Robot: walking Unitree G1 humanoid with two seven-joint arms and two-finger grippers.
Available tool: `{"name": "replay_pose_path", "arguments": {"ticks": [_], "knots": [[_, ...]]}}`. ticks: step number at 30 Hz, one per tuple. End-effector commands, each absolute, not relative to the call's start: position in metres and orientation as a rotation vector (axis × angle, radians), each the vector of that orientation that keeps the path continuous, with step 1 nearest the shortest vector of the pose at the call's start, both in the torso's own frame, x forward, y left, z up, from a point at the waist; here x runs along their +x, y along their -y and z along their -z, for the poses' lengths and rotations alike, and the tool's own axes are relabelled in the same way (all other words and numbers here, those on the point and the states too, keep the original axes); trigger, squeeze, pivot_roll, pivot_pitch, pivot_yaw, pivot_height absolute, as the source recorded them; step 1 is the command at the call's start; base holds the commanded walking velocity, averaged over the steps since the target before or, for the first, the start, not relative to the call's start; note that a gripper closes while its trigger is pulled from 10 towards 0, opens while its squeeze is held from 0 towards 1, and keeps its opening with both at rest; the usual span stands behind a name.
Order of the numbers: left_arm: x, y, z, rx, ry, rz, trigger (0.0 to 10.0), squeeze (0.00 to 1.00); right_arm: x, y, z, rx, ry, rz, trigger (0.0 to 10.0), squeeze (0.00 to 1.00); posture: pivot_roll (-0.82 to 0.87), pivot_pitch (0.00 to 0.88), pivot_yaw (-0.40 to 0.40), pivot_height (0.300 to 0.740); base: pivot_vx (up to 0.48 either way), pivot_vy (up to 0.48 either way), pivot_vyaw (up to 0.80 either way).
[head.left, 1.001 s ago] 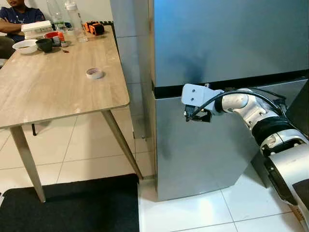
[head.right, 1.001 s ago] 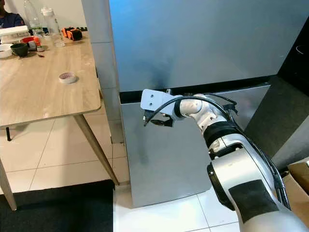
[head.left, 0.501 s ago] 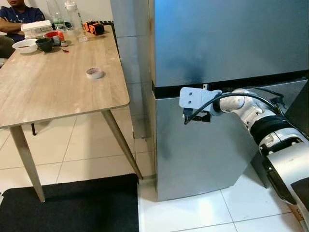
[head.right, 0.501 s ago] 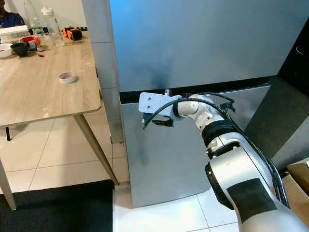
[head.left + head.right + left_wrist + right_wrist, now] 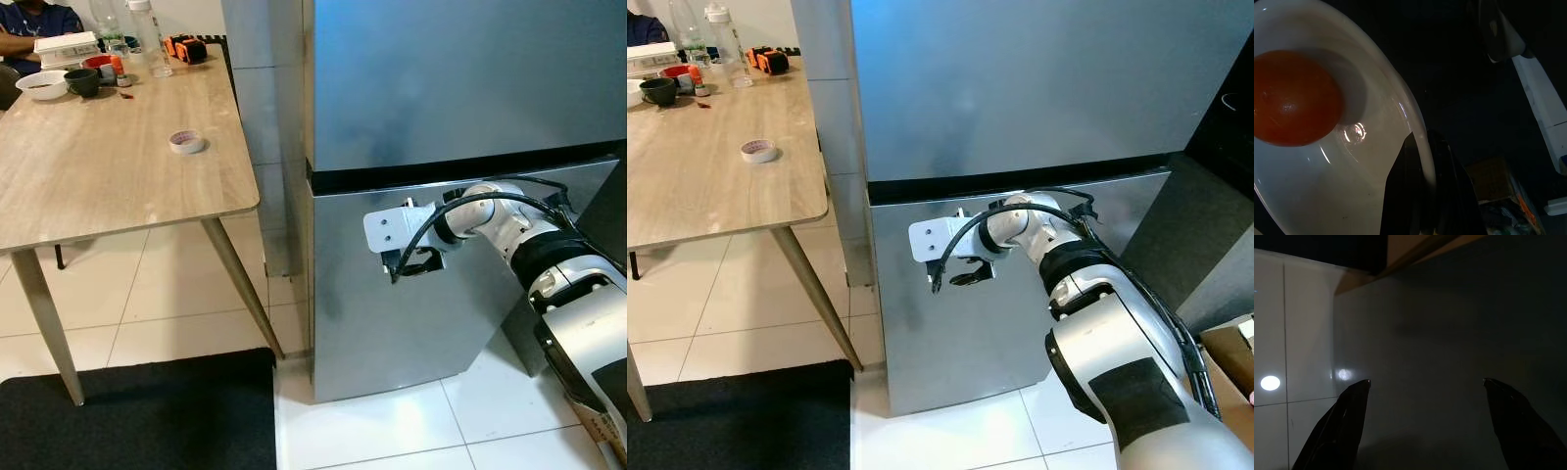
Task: Restocking fridge
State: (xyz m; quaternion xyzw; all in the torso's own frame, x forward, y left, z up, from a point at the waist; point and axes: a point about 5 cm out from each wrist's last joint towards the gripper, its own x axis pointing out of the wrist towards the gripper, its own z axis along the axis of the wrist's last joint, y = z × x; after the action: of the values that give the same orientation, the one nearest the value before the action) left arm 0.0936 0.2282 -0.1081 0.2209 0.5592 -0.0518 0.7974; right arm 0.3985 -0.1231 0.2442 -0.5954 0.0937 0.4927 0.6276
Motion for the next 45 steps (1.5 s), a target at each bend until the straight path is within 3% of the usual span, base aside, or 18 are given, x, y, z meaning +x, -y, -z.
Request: {"name": "replay_pose_path", "arguments": {"ticks": [1, 7, 15, 32, 35, 45], "knots": [[0.088, -0.225, 0.11, 0.477, -1.214, 0.116, 10.0, 0.0, 0.397, 0.117, -0.253, -1.303, -0.158, -1.164, 10.0, 0.0, -0.05, 0.132, -0.048, 0.74, 0.0, 0.0, 0.0], [0.089, -0.225, 0.11, 0.481, -1.212, 0.117, 10.0, 0.0, 0.396, 0.107, -0.273, -1.14, -0.024, -1.176, 10.0, 0.0, -0.05, 0.132, -0.048, 0.74, 0.0, 0.0, 0.0], [0.087, -0.224, 0.111, 0.483, -1.214, 0.125, 10.0, 0.0, 0.407, 0.099, -0.284, -1.073, 0.074, -0.955, 10.0, 0.0, -0.06, 0.146, -0.048, 0.74, 0.0, 0.0, 0.0], [0.077, -0.237, 0.109, 0.532, -1.218, 0.115, 10.0, 0.0, 0.415, 0.104, -0.268, -1.219, -0.014, -0.772, 10.0, 0.0, -0.03, 0.222, -0.039, 0.74, 0.0, 0.0, 0.0], [0.079, -0.241, 0.108, 0.545, -1.212, 0.108, 10.0, 0.0, 0.414, 0.103, -0.266, -1.236, -0.023, -0.795, 10.0, 0.0, -0.03, 0.228, -0.039, 0.74, 0.0, 0.0, 0.0], [0.086, -0.242, 0.106, 0.561, -1.194, 0.111, 10.0, 0.0, 0.4, 0.113, -0.258, -1.323, -0.208, -1.137, 10.0, 0.0, -0.03, 0.22, -0.037, 0.74, 0.0, 0.0, 0.0]]}}
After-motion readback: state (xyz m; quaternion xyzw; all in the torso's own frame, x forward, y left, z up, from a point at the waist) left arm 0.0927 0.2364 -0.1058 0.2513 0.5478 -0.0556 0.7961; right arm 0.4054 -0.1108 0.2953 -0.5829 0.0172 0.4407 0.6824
